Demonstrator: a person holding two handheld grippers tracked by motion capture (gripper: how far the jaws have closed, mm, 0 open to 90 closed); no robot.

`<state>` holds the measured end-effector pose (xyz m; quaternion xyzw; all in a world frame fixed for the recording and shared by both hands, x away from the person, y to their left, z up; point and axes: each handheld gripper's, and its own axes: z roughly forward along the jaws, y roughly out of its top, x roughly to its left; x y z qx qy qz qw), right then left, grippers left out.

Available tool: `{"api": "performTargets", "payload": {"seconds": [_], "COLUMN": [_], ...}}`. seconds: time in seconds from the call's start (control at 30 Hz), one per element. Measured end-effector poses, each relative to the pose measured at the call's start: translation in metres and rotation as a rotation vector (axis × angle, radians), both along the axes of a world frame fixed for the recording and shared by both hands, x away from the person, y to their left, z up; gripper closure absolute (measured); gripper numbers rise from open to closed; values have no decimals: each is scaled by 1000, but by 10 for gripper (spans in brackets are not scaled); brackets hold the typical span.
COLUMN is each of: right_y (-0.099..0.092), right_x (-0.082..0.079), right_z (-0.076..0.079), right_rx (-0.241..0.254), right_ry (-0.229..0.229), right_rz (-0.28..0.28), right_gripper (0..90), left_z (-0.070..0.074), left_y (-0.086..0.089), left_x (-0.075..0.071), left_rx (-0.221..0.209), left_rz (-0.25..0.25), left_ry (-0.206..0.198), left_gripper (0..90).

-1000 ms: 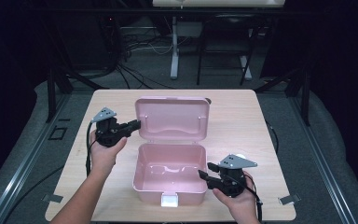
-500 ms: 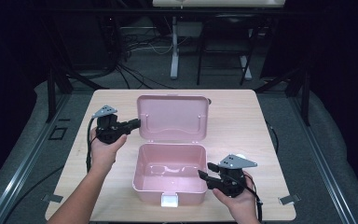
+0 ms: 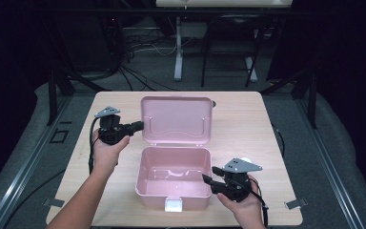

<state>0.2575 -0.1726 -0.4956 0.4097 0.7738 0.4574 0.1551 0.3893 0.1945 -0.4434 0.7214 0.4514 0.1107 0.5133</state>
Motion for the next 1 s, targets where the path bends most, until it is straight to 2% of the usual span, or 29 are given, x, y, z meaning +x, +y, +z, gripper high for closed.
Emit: {"api": "performTargets", "payload": {"seconds": [0.17, 0.47, 0.57, 0.7, 1.0], "right_y": [0, 1, 0, -2, -2], "right_x": [0, -1, -1, 0, 0], "right_z": [0, 0, -1, -4, -4], "right_rx": [1, 2, 8, 58, 61], "right_ry": [-1, 11, 7, 32, 31], "right_rz": [-2, -7, -6, -10, -9], "right_gripper": [538, 538, 538, 537, 534], "left_z": [-1, 0, 0, 0, -2], "left_y": [0, -1, 0, -1, 0], "left_x": [3, 6, 6, 9, 12], "left_rx": [-9, 1, -4, 2, -15], "left_rz": [3, 1, 0, 2, 6], "left_ry": [12, 30, 36, 46, 66], "left_gripper": [867, 868, 868, 868, 868]}}
